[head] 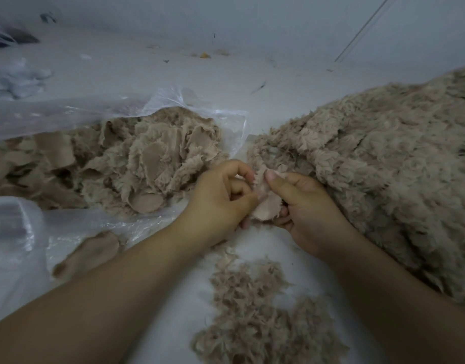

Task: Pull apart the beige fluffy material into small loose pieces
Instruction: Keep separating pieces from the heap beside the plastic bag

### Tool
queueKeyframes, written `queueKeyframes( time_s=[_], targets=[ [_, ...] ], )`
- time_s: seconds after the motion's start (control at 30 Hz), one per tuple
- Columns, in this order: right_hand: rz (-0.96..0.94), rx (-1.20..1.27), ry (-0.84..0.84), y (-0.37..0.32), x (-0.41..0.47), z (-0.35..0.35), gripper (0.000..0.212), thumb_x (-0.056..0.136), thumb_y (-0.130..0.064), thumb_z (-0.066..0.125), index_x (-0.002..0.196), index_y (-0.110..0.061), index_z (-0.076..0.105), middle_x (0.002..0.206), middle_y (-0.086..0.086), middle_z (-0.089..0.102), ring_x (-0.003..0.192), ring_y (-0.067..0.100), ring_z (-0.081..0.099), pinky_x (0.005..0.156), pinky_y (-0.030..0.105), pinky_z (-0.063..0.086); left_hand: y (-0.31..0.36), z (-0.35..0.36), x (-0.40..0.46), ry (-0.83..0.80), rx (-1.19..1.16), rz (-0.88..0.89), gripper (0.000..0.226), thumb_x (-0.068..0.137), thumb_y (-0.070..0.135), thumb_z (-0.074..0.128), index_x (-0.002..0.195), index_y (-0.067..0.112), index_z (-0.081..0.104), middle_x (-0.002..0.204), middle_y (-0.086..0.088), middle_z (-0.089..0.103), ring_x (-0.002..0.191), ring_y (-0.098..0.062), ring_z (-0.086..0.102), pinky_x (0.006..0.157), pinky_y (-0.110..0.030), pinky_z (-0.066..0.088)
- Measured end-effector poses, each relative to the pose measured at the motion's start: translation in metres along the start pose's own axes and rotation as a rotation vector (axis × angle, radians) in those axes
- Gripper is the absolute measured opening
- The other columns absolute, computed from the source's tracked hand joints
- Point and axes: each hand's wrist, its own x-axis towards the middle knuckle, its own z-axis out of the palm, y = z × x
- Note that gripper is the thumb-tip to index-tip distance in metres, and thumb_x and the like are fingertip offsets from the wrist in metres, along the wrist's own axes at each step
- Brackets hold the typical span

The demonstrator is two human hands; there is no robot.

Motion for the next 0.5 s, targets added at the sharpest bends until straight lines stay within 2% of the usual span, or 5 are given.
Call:
queueKeyframes(
  time_s=[0.1,0.23,0.33,0.4,0.5],
  targets=[
    [0.021,-0.049,-0.042,-0.001,0.001,-0.001,0.050,0.077,-0.051,0.064,0.086,-0.003,0.062,0.057,0.003,0.045,0.043,0.007,0.036,0.038,0.017,0.030,-0.003,-0.001,0.003,0.107,-0.069,0.016,0.017,0.092,0.001,0.062,0.086,0.013,0.051,0.049,-0.011,0.056,0.033,-0.020,0.050,0.036,-0.023,0.039],
    [0.009,-0.157,-0.072,0.002,0.000,-0.003,0.026,0.088,-0.023,0.066,0.074,-0.002,0.060,0.051,0.001,0.041,0.043,0.008,0.032,0.038,0.017,0.027,-0.003,-0.005,0.007,0.180,-0.055,0.098,0.023,0.094,-0.001,0.056,0.085,0.016,0.042,0.048,-0.013,0.046,0.036,-0.021,0.043,0.038,-0.028,0.038],
    [0.027,-0.081,-0.048,0.004,0.003,-0.004,0.041,0.096,-0.013,0.058,0.055,-0.019,0.059,0.052,-0.001,0.038,0.043,0.008,0.030,0.037,0.017,0.025,0.004,-0.007,0.004,0.177,0.264,0.311,0.017,0.091,-0.004,0.051,0.086,0.011,0.046,0.062,-0.013,0.045,0.054,-0.024,0.041,0.051,-0.034,0.037],
    [0.025,-0.058,-0.027,0.003,0.003,-0.002,0.037,0.097,-0.012,0.055,0.061,-0.014,0.059,0.053,-0.001,0.037,0.042,0.007,0.031,0.037,0.016,0.025,0.008,-0.010,0.003,0.212,0.549,0.496,0.013,0.088,-0.008,0.051,0.088,0.004,0.055,0.072,-0.003,0.050,0.062,-0.016,0.046,0.056,-0.029,0.041],
    [0.038,-0.060,0.019,0.003,0.003,-0.001,0.031,0.099,-0.011,0.050,0.070,-0.007,0.060,0.053,-0.001,0.037,0.042,0.007,0.032,0.037,0.017,0.026,0.017,-0.022,0.005,0.368,0.856,0.539,0.021,0.087,-0.008,0.053,0.101,0.000,0.066,0.087,-0.007,0.063,0.073,-0.028,0.059,0.059,-0.037,0.048]
  ],
)
